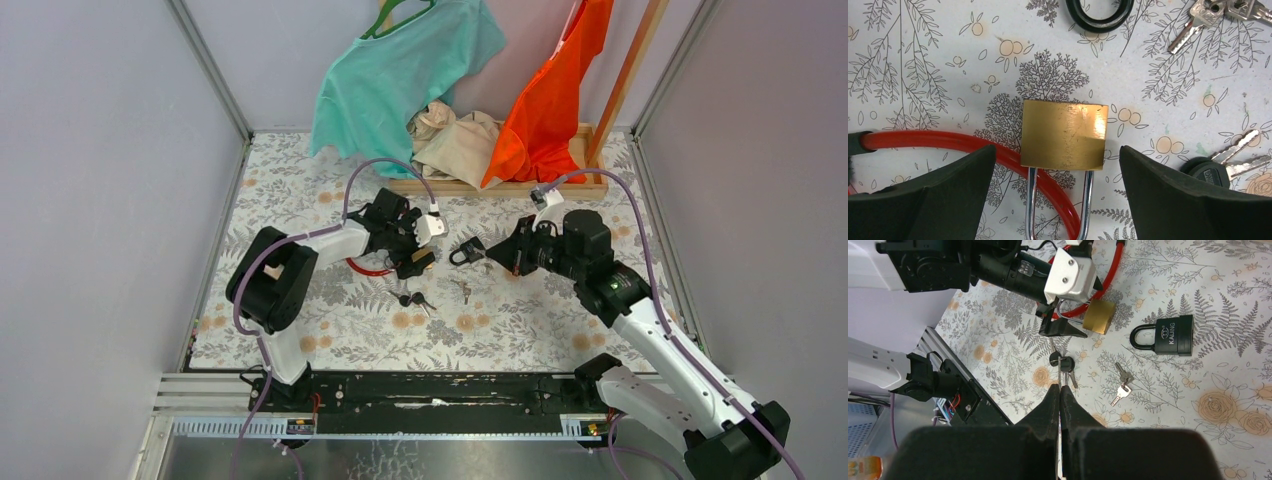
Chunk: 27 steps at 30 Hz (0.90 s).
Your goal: Unlock with the key
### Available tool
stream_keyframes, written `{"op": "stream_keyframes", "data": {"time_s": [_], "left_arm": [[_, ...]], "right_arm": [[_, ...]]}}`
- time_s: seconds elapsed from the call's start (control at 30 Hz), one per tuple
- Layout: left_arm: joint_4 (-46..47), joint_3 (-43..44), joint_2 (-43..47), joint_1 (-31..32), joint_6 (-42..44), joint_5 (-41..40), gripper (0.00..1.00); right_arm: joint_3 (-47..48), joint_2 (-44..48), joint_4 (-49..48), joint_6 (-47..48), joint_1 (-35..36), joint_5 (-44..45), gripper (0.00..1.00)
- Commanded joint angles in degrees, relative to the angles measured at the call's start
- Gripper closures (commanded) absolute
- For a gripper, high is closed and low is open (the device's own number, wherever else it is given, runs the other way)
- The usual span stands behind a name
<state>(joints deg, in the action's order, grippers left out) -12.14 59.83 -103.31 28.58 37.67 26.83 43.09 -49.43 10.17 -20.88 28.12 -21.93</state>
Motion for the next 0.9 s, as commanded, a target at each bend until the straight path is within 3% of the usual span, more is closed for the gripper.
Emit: {"op": "stream_keyframes", "data": {"time_s": [0.0, 0.43, 0.87], "left_arm": [[3.72, -1.01, 1.72, 0.87, 3.73, 0.32, 0.00], [1.84, 0.47, -0.44, 3.29, 6.44, -2.81, 0.04], [-1.09, -0.25, -0.82, 5.73, 10.10, -5.70, 0.41]], "right_arm": [[3.97, -0.18, -0.74, 1.15, -0.15, 0.10, 1.00], [4.78, 0.54, 0.54, 1.49, -0.12, 0.31, 1.00], [7.66, 0.56, 3.20, 2.64, -0.10, 1.13, 1.00]]}}
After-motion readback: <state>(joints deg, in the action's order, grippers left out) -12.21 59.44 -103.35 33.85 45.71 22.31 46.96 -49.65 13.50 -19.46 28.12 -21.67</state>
